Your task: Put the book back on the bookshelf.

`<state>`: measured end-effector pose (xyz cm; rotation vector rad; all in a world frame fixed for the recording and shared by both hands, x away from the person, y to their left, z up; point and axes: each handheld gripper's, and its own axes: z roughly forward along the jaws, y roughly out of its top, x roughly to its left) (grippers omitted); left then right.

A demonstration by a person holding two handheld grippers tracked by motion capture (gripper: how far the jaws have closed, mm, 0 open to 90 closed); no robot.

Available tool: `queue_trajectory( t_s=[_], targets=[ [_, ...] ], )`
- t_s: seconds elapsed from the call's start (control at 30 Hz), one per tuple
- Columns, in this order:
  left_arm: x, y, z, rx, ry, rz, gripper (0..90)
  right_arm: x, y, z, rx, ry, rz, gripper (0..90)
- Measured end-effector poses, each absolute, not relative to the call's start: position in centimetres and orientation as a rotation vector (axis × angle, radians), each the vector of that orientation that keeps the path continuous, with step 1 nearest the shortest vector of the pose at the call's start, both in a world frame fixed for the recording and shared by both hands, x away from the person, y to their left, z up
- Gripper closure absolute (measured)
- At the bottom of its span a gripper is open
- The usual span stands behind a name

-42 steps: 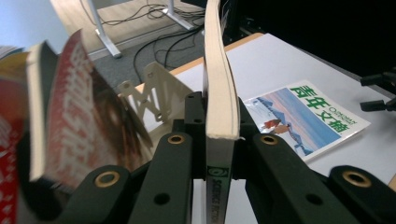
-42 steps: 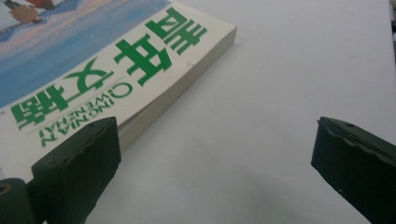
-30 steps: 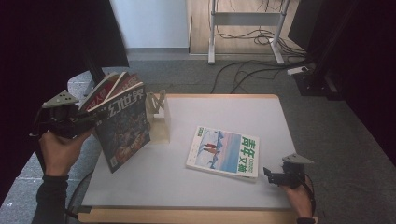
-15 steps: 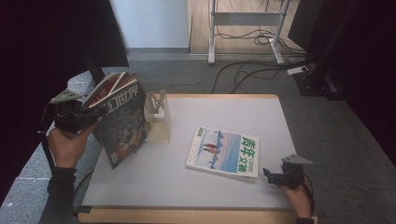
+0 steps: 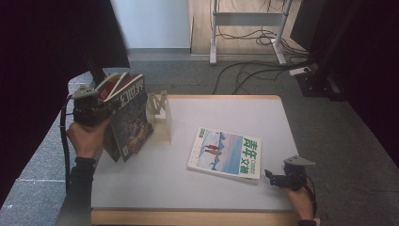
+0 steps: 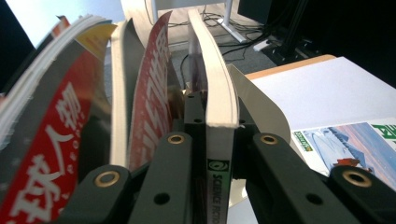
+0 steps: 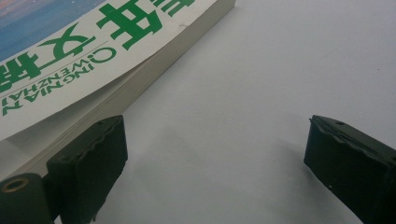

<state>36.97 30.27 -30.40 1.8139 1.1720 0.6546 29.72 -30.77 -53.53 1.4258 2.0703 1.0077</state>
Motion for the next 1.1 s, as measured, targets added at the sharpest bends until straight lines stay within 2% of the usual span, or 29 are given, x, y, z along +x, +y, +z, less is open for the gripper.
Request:
queue_trajectory(
  t_s=[0.3,0.6,1.1],
  targets=[
    [35.7,31.1,-31.2,1.857,1.154,0.609,81.8,29.8,-30.6,-53.6,1.410,2.082,0.993,7.4],
    [35.1,31.6,-31.5,1.959,1.241,0.542,80.6,29.9,-30.5,-53.6,1.411,2.094,0.986,8.2],
    [35.8,31.4,-30.1,1.898,1.246,0.644,82.9,29.9,-30.7,-53.6,1.421,2.090,1.011,8.5]
  ],
)
